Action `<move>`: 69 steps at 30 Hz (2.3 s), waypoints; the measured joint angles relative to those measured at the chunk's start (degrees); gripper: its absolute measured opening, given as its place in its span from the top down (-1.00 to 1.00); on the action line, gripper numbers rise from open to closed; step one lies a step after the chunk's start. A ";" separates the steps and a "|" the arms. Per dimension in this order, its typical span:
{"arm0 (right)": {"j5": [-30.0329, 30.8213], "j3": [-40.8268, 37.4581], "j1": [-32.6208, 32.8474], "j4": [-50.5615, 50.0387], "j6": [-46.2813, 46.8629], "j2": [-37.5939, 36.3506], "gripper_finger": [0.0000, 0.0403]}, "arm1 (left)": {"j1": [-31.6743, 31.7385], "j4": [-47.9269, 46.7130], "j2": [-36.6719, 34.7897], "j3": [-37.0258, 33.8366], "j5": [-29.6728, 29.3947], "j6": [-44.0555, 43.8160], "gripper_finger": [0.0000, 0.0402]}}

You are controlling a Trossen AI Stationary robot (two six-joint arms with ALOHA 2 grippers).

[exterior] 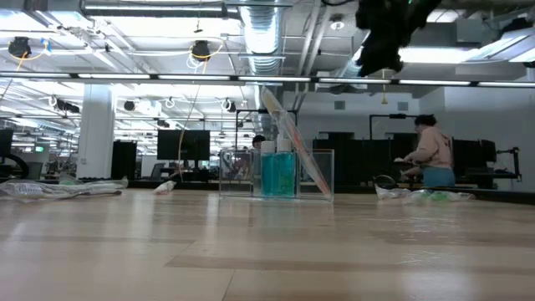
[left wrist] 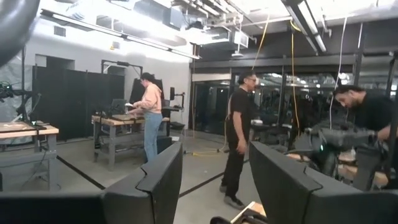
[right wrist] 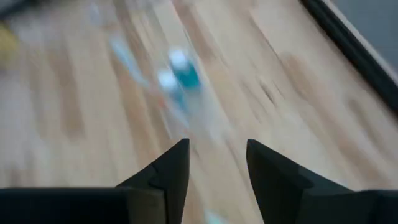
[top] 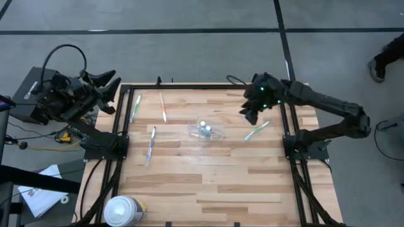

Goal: Pick & Place toothbrushing station
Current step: Put the right green toothbrush into the transparent organizer

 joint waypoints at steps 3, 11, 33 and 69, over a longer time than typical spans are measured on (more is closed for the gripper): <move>2.93 6.78 -0.01 -15.06 -6.60 3.02 0.30 | 0.00 -0.04 1.94 0.00 -0.55 -0.55 0.10; 2.80 2.91 2.80 -29.34 -17.73 7.41 0.29 | 0.00 -0.49 7.90 0.00 -2.32 -3.15 0.10; 0.48 -22.65 6.55 2.44 -25.12 15.88 0.21 | 0.28 -1.09 17.22 -0.04 -3.00 -17.23 0.10; -7.11 -19.86 1.06 4.44 -34.95 24.31 0.19 | 7.39 -3.35 16.47 -0.04 -0.33 -17.55 0.10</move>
